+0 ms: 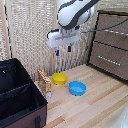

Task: Kindly move your gripper toward the top drawer's handle. With caution, hold the handle robustly using your gripper and pull open the top drawer. Let the handle go. Relocate your gripper to the bowl placed in the background. Gently hold the bowl using your gripper. Bring the gripper and the bowl to the ajar drawer. Softly release the bowl into it.

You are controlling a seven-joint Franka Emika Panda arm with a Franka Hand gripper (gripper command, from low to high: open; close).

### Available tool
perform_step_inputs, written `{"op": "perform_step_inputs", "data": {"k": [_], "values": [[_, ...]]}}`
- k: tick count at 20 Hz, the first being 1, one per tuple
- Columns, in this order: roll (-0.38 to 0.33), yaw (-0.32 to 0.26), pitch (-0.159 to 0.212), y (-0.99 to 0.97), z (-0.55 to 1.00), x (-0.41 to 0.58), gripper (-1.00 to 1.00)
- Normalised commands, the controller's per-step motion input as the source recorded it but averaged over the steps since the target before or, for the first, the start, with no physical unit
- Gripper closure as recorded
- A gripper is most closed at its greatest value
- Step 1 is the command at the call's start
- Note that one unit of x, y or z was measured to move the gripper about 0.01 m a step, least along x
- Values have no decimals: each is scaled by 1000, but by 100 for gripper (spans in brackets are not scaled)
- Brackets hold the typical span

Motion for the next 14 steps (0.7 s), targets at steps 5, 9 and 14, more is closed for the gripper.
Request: {"op": "perform_step_inputs", "data": {"k": [5, 9, 14], "values": [[-328, 126, 0, -81, 163, -14, -100], [-343, 122, 0, -102, 101, 0, -100], [-342, 123, 0, -103, 106, -2, -100]]}}
